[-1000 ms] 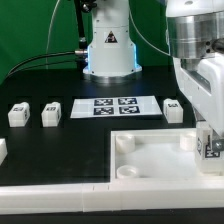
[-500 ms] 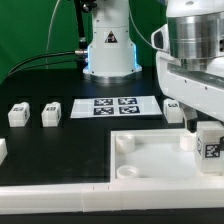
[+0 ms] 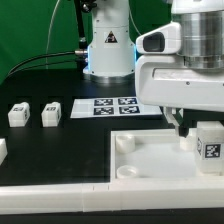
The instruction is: Assemble one leg
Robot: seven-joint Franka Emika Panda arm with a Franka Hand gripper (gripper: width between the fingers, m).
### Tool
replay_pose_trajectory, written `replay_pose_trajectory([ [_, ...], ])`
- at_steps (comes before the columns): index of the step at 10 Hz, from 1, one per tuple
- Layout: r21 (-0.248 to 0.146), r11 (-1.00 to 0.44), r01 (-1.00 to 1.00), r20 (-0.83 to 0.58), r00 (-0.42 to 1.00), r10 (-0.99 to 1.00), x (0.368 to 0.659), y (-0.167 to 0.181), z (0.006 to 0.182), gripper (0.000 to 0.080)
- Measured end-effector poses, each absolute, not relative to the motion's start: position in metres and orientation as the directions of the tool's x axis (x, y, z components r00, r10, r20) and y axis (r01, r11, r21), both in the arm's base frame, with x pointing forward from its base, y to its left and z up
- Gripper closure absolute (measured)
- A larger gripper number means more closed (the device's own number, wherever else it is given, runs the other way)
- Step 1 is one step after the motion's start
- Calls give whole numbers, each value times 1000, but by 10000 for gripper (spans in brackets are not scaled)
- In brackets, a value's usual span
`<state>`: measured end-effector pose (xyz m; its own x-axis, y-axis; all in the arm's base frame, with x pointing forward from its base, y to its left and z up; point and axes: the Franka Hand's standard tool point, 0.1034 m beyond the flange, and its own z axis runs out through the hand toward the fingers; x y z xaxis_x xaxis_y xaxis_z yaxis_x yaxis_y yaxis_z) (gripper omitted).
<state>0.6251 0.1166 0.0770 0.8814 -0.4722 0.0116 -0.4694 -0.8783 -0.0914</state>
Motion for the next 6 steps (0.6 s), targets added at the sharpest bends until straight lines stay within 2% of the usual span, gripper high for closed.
replay_pose_trajectory([
  [3,-74,-983,-167,40,985,-170,625,113,77,150],
  [6,-73,-986,-148,41,988,-151,625,113,77,150],
])
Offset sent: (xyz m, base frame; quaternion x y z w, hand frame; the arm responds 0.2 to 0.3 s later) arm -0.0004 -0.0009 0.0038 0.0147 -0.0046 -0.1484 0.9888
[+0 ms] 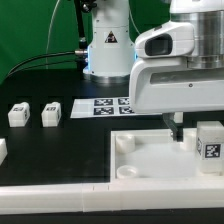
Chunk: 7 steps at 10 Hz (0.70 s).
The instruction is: Assemble one leg
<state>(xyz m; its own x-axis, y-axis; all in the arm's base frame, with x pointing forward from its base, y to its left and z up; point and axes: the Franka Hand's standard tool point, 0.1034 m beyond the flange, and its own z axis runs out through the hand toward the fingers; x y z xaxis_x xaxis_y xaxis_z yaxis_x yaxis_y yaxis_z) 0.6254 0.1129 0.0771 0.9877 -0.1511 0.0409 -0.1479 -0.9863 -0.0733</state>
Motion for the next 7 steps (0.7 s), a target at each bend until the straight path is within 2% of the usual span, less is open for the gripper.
replay_pose_trajectory([
  [2,-73,-986,-148,41,988,-151,625,113,77,416],
  [3,-73,-986,-148,41,988,-151,625,113,77,416],
  [4,-73,-986,-148,41,988,-151,625,113,77,509],
  [7,-75,-980,-184,38,982,-187,625,113,77,509],
])
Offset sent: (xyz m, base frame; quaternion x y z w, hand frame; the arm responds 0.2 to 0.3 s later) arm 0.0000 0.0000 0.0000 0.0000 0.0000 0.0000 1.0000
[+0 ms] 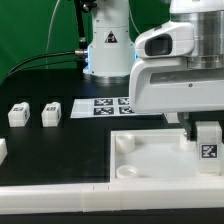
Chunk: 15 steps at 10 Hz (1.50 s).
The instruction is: Assemble one leg
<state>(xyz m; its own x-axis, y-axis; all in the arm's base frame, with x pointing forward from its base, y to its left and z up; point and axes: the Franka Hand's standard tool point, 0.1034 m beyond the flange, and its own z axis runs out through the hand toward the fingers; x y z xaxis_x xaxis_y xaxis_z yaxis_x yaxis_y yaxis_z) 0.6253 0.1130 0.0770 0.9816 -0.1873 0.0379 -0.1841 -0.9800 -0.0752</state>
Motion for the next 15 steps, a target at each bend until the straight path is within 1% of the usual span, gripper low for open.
replay_pose_trajectory([
  [1,-75,-980,-184,38,982,-187,625,113,77,509],
  [2,-82,-961,-266,32,963,-269,625,113,77,509],
  [3,-93,-912,-400,20,915,-404,625,112,77,509],
  [4,-94,-871,-483,11,874,-486,625,112,77,509],
  [6,-92,-712,-696,-12,716,-698,625,111,76,508],
  [8,-88,-503,-860,-42,508,-860,625,111,76,508],
  [10,-76,-303,-950,-60,308,-950,624,112,76,508],
  [12,-63,-130,-990,-68,134,-989,623,114,75,508],
  [13,-60,-80,-995,-76,85,-993,623,114,75,508],
  [15,-60,-76,-995,-78,81,-994,623,114,75,505],
])
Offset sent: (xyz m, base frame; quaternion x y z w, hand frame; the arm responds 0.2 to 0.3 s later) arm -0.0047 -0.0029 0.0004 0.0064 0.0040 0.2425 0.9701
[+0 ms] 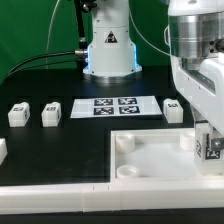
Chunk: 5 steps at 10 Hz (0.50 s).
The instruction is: Assemble one leg
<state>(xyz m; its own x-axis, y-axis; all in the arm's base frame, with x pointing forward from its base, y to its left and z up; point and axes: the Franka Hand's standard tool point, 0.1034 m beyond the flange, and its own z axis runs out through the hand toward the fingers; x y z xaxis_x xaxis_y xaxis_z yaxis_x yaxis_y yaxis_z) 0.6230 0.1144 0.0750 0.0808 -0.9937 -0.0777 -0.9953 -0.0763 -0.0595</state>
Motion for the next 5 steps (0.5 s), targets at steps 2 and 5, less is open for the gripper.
replay_pose_trajectory([
  [2,-61,-90,-994,-77,95,-993,623,115,75,274],
  [5,-54,-197,-979,-72,201,-977,622,115,75,155],
])
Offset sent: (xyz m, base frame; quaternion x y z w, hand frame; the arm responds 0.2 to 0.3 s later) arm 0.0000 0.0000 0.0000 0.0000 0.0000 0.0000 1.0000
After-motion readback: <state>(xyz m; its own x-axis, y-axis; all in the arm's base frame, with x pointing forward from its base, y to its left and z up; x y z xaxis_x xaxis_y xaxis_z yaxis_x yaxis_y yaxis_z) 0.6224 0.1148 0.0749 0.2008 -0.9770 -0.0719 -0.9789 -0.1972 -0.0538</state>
